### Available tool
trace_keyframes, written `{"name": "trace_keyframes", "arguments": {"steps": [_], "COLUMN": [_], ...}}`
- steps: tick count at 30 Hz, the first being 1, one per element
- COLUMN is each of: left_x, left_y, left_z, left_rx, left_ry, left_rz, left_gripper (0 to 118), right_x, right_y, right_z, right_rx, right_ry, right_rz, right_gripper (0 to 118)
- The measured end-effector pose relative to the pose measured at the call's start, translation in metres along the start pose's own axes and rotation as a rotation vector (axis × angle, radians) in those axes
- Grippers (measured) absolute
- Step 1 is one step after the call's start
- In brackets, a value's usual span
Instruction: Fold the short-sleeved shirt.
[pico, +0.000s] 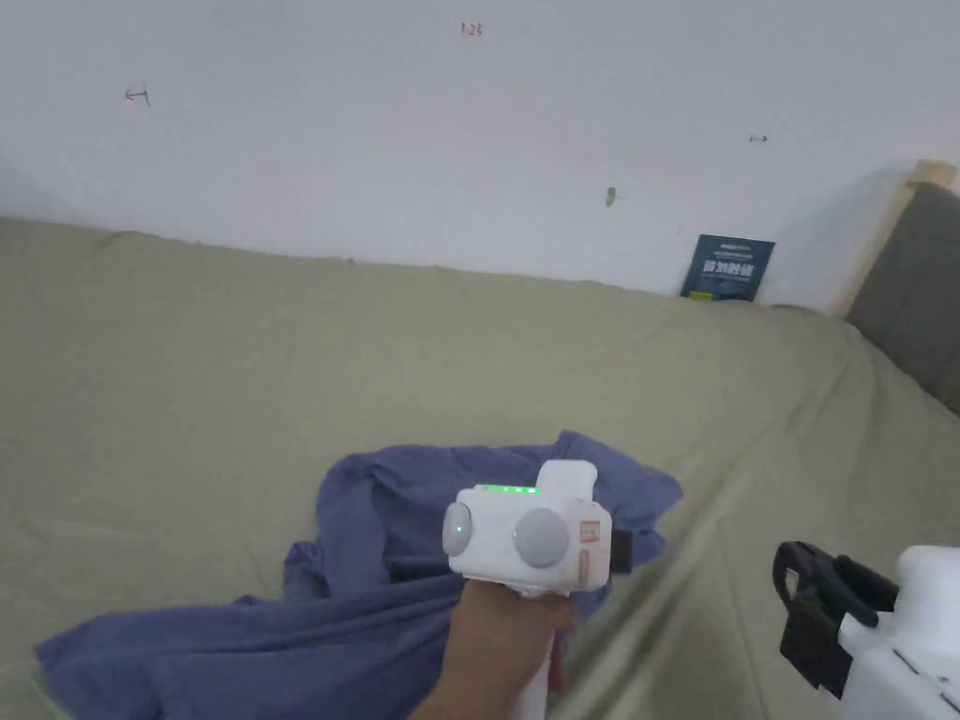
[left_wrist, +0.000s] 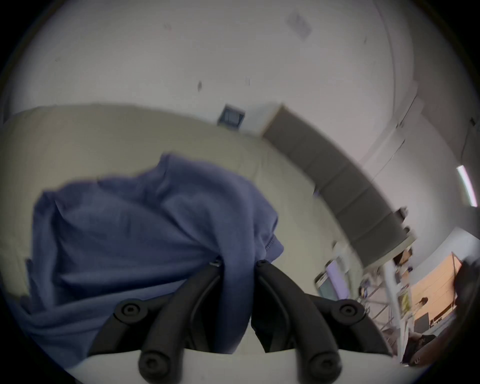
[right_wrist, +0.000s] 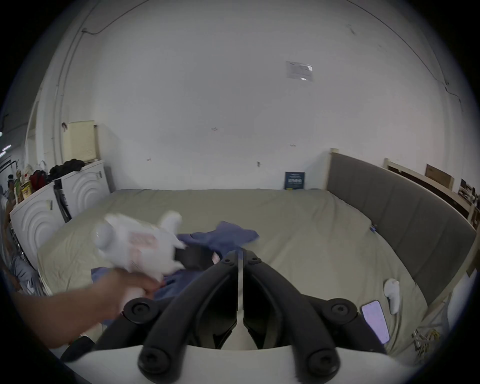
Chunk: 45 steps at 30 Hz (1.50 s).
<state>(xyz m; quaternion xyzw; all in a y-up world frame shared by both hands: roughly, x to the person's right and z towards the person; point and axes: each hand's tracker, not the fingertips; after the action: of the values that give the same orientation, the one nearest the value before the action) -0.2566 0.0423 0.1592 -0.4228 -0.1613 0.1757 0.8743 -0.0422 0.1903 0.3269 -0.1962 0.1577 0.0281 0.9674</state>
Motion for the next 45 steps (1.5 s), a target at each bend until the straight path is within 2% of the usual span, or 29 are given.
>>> {"name": "trace_keyframes", "arguments": {"steps": [4,7,8,10,11,12,16,19,20,21,22,23,24,26,29,35,36,37,38,39,41,45], "left_x": [-0.009,-0.017,-0.017,-0.008,-0.002,0.004,0.007,-0.002,-0.01,-0.018,-0.027,-0.034,-0.041,-0.069,-0.11,-0.257,-0.279,-0.3,-0.321,-0.332,-0.355,-0.37], "left_y": [-0.048,-0.05,-0.047,-0.038,-0.04,-0.043,-0.094,-0.148,-0.165,-0.178,-0.191,-0.199,-0.205,-0.216,-0.216,-0.15,-0.139,-0.129,-0.12,-0.115,-0.11,-0.118], "left_z": [-0.072,-0.066,-0.059,-0.029,-0.001,0.024,0.153,0.233,0.255,0.271,0.289,0.299,0.306,0.318,0.331,0.321,0.318,0.309,0.299,0.293,0.271,0.234], "left_rx": [-0.186,-0.065,-0.051,-0.013,0.063,0.131,0.332,0.379,0.38,0.373,0.376,0.346,0.316,0.297,0.305,0.274,0.272,0.243,0.204,0.176,0.119,-0.034], "left_ry": [0.157,0.09,0.052,-0.004,-0.019,-0.033,-0.11,0.016,0.045,0.035,0.053,0.144,0.227,0.212,0.272,0.507,0.523,0.544,0.58,0.614,0.685,0.667], "left_rz": [0.013,0.057,0.059,0.023,-0.011,-0.036,-0.102,-0.135,-0.119,-0.089,-0.055,-0.022,-0.013,0.04,0.098,0.172,0.186,0.203,0.214,0.217,0.208,0.217], "left_gripper": [11,13,32,106,115,111,112,110,100,74,33,6,6,6,6,7,19,50,96,111,112,111], "right_x": [0.024,0.031,0.031,0.026,0.021,0.016,-0.014,-0.039,-0.048,-0.055,-0.064,-0.072,-0.079,-0.094,-0.108,-0.113,-0.112,-0.111,-0.108,-0.106,-0.102,-0.096], "right_y": [-0.009,-0.008,-0.008,-0.007,-0.008,-0.008,-0.017,-0.031,-0.036,-0.04,-0.045,-0.05,-0.053,-0.059,-0.063,-0.063,-0.062,-0.061,-0.06,-0.059,-0.057,-0.056], "right_z": [0.004,0.005,0.005,0.006,0.008,0.011,0.027,0.039,0.043,0.047,0.051,0.053,0.056,0.059,0.061,0.054,0.051,0.047,0.043,0.039,0.03,0.018], "right_rx": [-0.026,-0.025,-0.025,-0.029,-0.026,-0.019,0.005,0.022,0.031,0.04,0.042,0.046,0.046,0.032,0.018,-0.012,-0.016,-0.021,-0.025,-0.031,-0.045,-0.068], "right_ry": [-0.041,-0.048,-0.047,-0.032,-0.021,-0.008,0.062,0.095,0.107,0.119,0.128,0.142,0.156,0.185,0.204,0.22,0.218,0.213,0.208,0.203,0.182,0.164], "right_rz": [-0.013,-0.014,-0.015,-0.013,-0.006,0.004,0.033,0.037,0.04,0.039,0.038,0.04,0.041,0.048,0.076,0.121,0.127,0.13,0.129,0.128,0.122,0.113], "right_gripper": [4,4,4,4,4,4,4,4,4,4,4,4,4,4,4,4,4,4,4,4,4,4]}}
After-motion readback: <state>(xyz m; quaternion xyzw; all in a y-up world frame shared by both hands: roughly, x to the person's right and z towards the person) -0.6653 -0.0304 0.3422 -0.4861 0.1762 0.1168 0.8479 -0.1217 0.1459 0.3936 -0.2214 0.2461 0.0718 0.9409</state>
